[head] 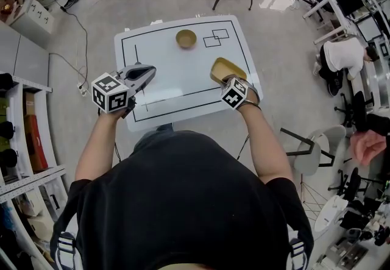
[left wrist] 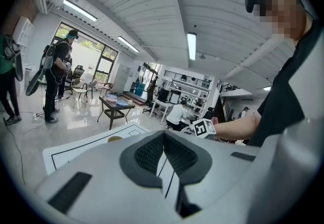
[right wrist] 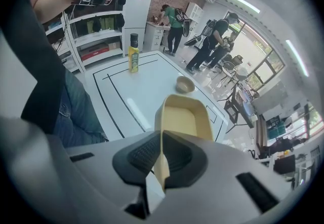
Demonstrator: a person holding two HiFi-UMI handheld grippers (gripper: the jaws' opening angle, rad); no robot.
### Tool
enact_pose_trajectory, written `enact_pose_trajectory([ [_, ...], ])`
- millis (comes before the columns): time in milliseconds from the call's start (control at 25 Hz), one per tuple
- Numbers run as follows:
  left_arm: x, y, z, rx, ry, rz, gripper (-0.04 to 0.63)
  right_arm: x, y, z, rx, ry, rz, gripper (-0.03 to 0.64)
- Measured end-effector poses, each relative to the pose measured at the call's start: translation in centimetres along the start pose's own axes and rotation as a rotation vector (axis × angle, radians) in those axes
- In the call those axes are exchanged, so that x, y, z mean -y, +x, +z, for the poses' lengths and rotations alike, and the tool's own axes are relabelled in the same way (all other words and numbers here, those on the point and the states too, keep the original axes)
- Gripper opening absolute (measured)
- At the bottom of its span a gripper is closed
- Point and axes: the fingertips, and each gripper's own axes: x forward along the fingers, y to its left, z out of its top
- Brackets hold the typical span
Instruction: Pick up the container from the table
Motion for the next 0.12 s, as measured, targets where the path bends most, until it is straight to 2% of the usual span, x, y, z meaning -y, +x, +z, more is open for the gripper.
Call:
enact_pose_trajectory([
  [120,-0.04,-0.24,-0.06,0.000,-0.007,0.005,0.006,-0.18,-0.29,-0.03,0.000,0.000,0.002,0.015],
])
